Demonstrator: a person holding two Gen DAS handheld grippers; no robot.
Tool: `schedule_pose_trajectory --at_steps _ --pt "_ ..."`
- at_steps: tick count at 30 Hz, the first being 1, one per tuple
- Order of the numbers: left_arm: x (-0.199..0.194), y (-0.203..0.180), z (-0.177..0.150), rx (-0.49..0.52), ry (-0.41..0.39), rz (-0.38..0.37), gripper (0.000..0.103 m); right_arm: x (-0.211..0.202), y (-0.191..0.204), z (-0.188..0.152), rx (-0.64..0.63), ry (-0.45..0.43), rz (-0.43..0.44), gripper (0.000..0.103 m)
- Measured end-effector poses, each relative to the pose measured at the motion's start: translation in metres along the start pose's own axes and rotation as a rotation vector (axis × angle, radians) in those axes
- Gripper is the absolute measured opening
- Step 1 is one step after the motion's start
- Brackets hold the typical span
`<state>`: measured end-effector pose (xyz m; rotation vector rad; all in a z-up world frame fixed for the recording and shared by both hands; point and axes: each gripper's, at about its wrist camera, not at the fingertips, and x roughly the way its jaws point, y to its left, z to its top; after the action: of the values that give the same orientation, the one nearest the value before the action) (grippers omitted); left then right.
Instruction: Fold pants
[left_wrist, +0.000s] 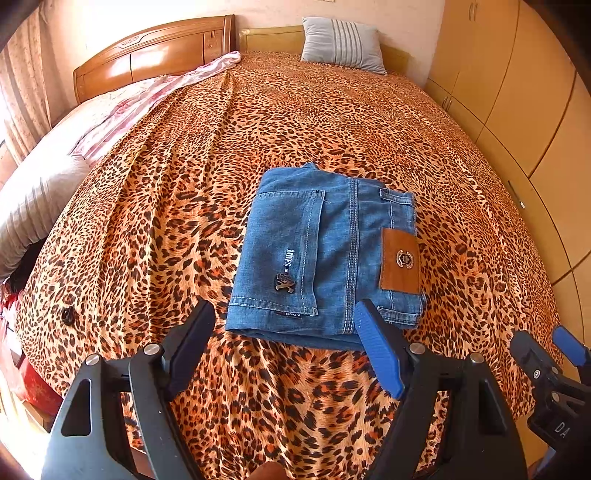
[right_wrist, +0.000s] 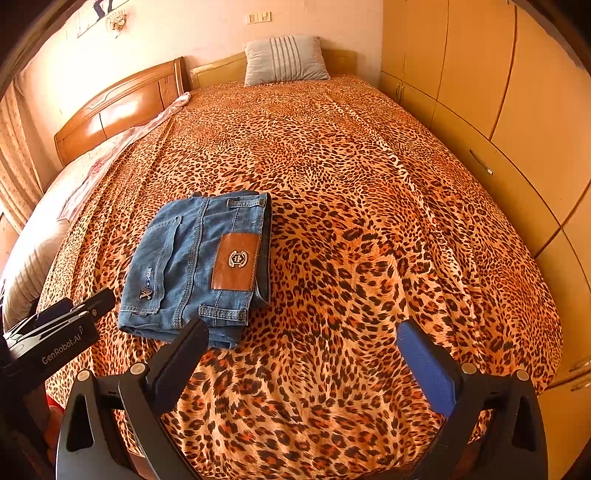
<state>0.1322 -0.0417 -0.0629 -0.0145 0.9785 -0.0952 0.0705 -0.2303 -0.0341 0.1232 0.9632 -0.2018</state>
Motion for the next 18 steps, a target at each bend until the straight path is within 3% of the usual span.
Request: schedule_pose_trajectory --at_steps 18 --pt "-0.009 -0.019 -0.01 0.046 0.008 -0.004 0.078 0.005 -0.012 -0.009 0.025 0.063 0.01 0.103"
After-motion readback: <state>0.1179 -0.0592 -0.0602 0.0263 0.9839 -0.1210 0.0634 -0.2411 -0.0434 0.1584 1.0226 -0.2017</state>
